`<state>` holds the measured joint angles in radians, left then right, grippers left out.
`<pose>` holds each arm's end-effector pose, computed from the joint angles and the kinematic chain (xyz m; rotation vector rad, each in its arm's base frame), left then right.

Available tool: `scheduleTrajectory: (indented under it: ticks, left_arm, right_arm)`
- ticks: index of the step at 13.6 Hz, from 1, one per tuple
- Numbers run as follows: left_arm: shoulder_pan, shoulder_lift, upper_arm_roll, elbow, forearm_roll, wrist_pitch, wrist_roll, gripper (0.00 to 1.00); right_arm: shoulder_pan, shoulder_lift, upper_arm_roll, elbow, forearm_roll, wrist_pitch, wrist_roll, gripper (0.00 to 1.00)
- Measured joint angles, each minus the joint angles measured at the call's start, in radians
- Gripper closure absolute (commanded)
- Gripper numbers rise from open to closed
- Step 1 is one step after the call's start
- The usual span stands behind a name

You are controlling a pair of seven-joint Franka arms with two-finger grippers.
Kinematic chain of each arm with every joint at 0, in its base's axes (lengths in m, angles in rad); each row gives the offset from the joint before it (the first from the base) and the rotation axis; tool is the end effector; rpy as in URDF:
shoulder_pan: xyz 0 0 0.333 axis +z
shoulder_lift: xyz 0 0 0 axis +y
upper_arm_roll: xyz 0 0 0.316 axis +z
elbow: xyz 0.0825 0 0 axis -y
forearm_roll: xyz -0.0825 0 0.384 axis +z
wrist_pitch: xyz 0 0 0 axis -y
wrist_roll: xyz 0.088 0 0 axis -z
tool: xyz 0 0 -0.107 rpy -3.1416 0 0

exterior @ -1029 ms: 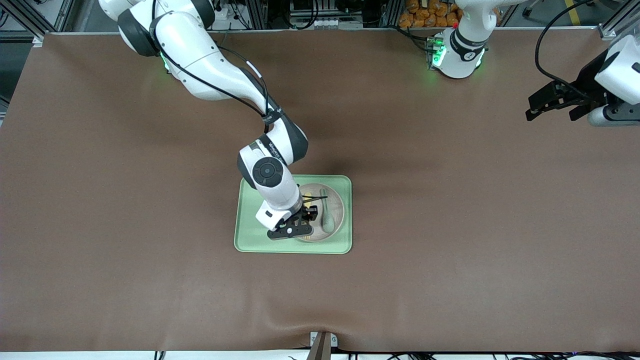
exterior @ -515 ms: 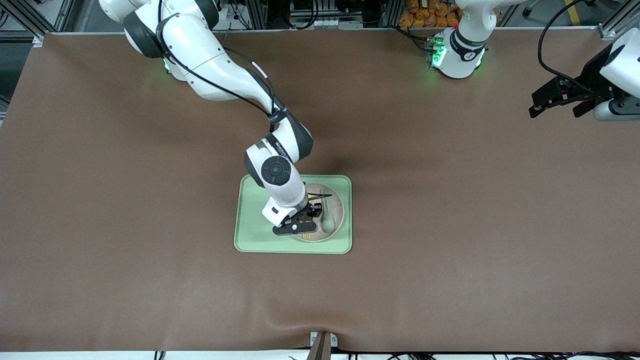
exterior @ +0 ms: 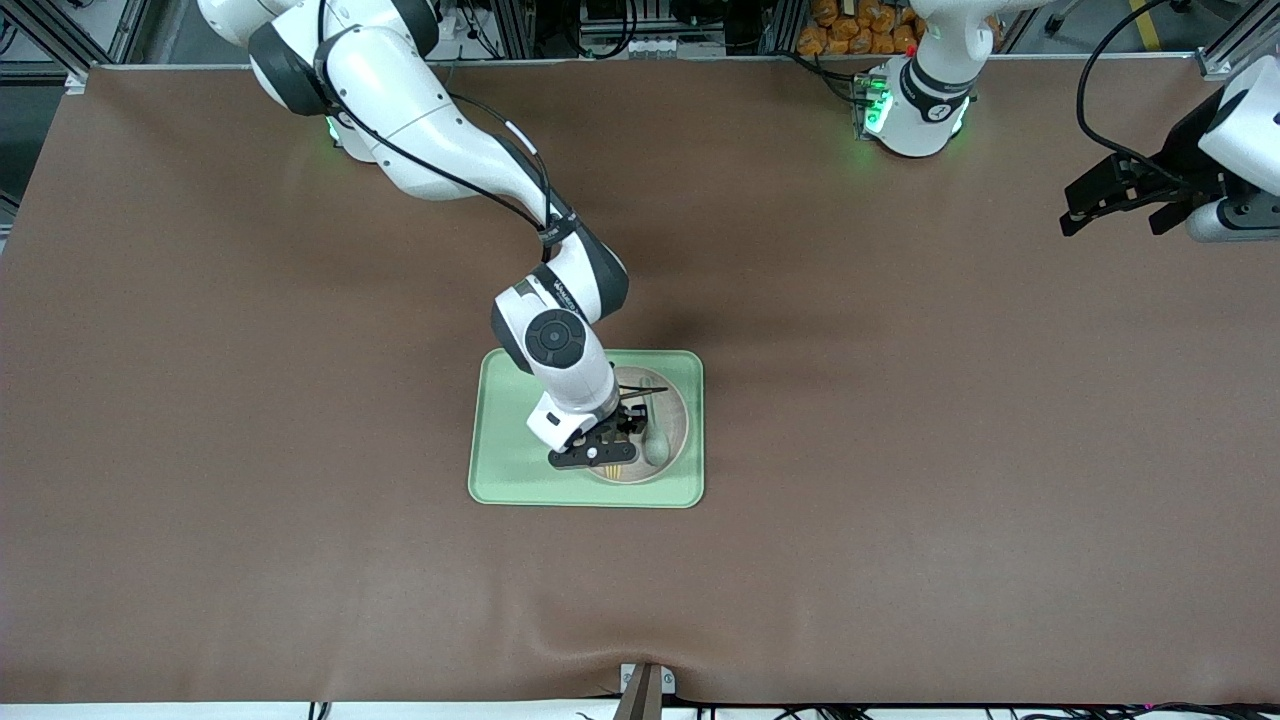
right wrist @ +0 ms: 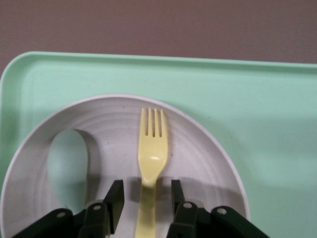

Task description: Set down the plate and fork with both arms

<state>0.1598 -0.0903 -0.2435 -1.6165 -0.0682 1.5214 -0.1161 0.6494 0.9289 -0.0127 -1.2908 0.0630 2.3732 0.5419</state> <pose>0.5189 -0.0575 0.6459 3.0958 0.0469 -0.0187 0.6105 0.4554 0.1976 -3.0196 -0.0887 -0.1618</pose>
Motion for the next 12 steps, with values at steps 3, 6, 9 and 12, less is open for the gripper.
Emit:
scheduleTrajectory:
  ticks: [3,6,9,12]
  left_arm:
    - [-0.001,0.000,-0.005,0.003,0.011,0.003,0.000,0.00]
    - [-0.002,0.001,-0.007,0.003,0.036,0.004,0.000,0.00]
    - [-0.001,0.013,-0.007,0.011,0.040,0.009,0.000,0.00]
    - [0.004,0.037,-0.001,0.030,0.040,0.011,0.000,0.00]
  right_arm:
    - [0.013,0.006,0.000,0.000,0.000,0.000,0.006,0.85]
    - [0.014,0.010,-0.005,0.002,-0.003,0.003,0.006,1.00]
    - [0.014,0.010,-0.006,0.003,-0.003,0.004,0.007,1.00]
    - [0.014,0.011,-0.008,0.005,-0.002,0.001,0.012,1.00]
